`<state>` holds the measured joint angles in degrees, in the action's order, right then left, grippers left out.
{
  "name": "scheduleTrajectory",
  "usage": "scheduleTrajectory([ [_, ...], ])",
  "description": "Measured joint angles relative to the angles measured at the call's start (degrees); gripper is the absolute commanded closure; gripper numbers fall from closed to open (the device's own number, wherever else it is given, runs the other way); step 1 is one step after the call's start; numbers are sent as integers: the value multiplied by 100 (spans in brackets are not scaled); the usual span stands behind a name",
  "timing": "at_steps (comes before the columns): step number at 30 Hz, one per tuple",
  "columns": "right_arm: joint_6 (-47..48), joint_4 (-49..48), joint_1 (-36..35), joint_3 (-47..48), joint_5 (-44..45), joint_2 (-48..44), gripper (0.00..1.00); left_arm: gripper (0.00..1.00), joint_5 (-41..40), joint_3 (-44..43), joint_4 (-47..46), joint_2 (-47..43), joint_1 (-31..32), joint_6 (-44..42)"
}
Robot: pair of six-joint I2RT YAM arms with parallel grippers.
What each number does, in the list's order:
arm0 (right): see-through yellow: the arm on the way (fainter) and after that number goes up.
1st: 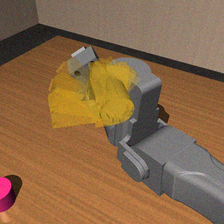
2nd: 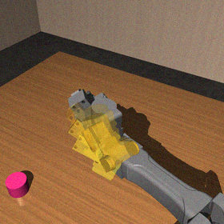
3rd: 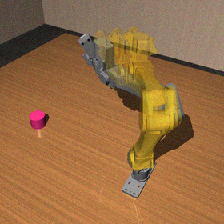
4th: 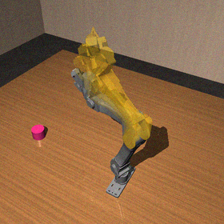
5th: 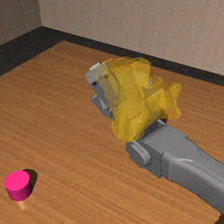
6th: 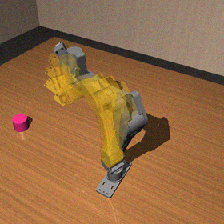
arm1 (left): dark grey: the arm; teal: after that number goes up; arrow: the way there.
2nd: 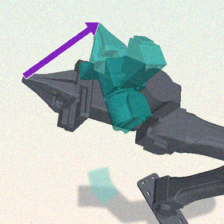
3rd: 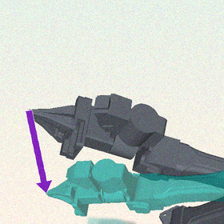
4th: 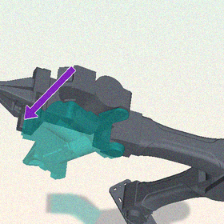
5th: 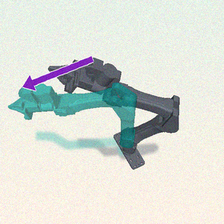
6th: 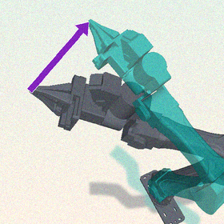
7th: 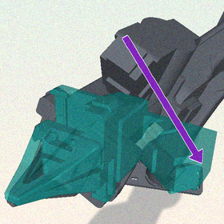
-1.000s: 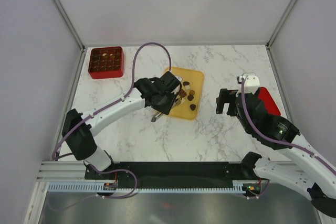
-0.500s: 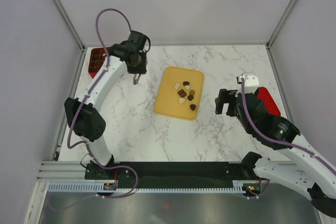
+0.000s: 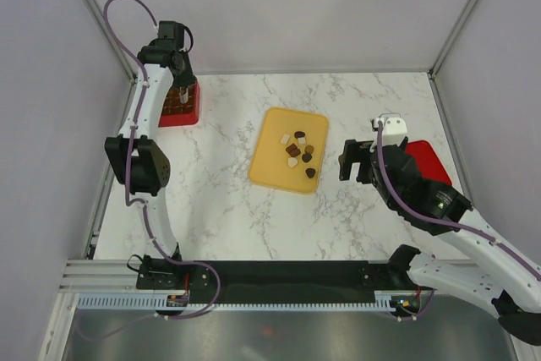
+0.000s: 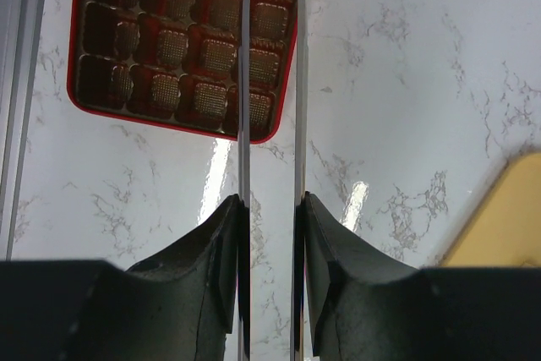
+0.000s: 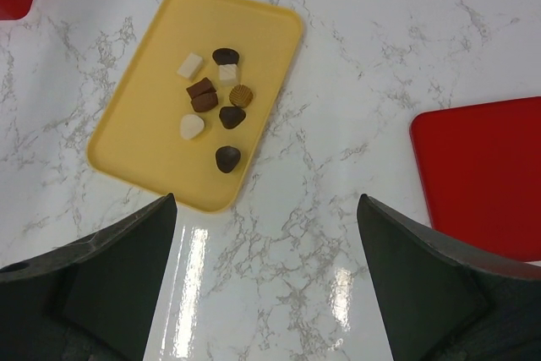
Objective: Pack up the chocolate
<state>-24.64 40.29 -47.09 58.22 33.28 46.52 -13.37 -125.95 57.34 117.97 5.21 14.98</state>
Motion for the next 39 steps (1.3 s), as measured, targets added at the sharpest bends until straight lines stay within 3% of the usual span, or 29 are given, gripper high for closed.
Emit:
scheduleTrajectory([
  [20, 98, -219, 0, 0, 20, 229, 4, 63, 24, 87, -98, 715, -140, -149],
  [39, 155, -219, 0, 0, 26, 190, 4, 49, 42, 299, -186, 710, -138, -232],
])
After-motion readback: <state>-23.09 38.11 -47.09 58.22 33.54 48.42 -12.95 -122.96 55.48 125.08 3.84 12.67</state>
